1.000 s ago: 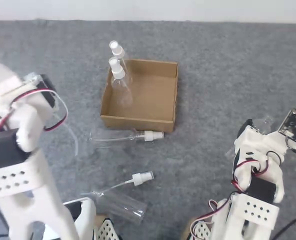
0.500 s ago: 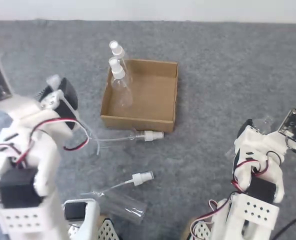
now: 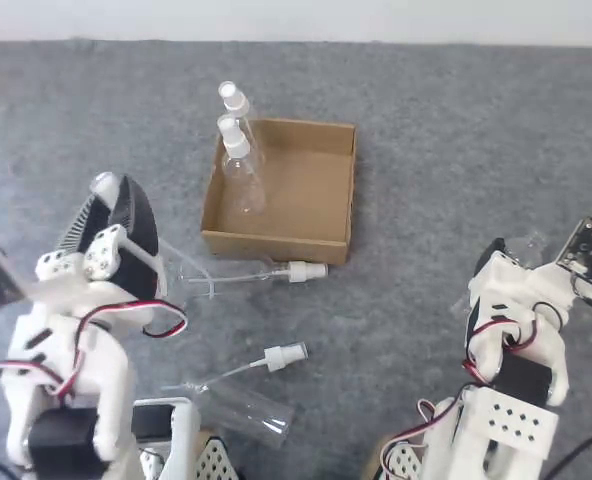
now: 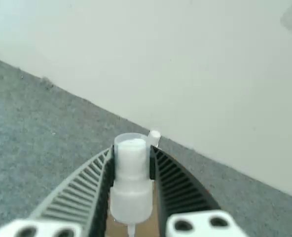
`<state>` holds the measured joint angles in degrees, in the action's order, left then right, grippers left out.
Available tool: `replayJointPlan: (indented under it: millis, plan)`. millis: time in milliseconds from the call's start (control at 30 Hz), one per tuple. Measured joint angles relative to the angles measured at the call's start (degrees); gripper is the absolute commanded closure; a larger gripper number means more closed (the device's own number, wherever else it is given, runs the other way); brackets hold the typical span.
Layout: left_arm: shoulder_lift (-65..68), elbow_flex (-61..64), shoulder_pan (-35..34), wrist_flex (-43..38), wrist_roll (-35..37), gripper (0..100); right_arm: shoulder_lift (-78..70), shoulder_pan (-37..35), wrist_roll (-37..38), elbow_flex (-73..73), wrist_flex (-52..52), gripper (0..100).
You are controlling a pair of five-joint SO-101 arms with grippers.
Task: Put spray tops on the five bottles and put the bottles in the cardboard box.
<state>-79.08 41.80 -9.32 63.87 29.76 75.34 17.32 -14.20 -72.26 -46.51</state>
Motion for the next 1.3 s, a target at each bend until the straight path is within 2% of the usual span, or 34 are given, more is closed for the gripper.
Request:
replayJointPlan:
  millis: [300, 600, 900, 1100, 1300]
  plan:
    - [-8.0, 10.5, 0.1, -7.7, 0.0, 99, 0.0, 0.0, 0.0, 0.0, 0.0, 98.1]
    - [-17.9, 15.8, 0.2, -7.9, 2.5, 99, 0.0, -3.6, 0.0, 0.2, 0.0, 98.1]
    - [-24.0, 18.9, 0.2, -7.9, 3.3, 99, 0.5, -4.0, 0.0, 0.2, 0.0, 98.0]
    - [-24.1, 19.4, 0.2, -7.9, 3.3, 99, 10.4, -11.5, 0.9, 0.2, 0.0, 98.0]
    - [-24.1, 19.4, 0.1, -7.9, 3.3, 99, 20.7, -20.5, 8.4, 0.2, 0.0, 98.1]
